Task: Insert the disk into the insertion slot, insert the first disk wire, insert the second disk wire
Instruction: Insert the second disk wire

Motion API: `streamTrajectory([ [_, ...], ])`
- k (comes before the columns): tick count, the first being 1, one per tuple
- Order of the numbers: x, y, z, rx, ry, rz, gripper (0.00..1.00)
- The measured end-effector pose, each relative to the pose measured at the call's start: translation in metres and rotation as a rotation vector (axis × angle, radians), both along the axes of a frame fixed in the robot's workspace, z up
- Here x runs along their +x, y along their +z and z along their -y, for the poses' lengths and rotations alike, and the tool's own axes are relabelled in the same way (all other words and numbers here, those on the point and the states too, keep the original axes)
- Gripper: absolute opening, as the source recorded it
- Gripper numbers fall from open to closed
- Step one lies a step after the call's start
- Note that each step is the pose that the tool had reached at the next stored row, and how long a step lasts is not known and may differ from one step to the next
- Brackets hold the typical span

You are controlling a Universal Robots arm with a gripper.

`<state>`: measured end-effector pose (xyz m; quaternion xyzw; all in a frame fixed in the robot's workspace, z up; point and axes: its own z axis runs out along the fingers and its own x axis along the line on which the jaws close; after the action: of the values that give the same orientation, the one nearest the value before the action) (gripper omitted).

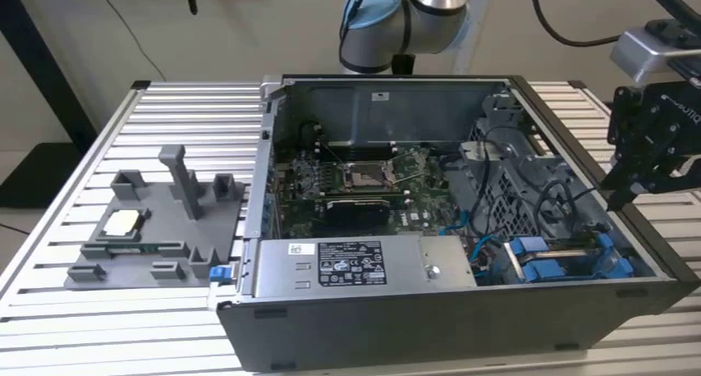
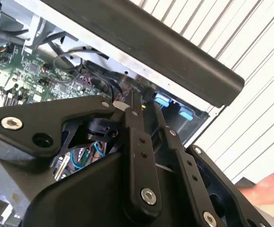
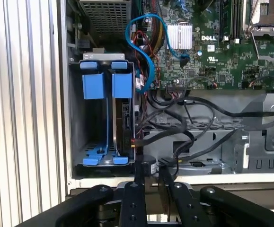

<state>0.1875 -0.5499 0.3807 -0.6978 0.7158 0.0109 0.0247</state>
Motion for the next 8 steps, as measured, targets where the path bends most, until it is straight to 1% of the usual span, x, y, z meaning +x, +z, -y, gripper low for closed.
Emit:
streamTrajectory([
  [3, 0.0029, -0.0021, 0.0, -0.0001, 0.0, -0.0037, 0.27],
  [8, 0.0033, -0.0059, 0.0, -0.0002, -0.004, -0.0121, 0.27],
])
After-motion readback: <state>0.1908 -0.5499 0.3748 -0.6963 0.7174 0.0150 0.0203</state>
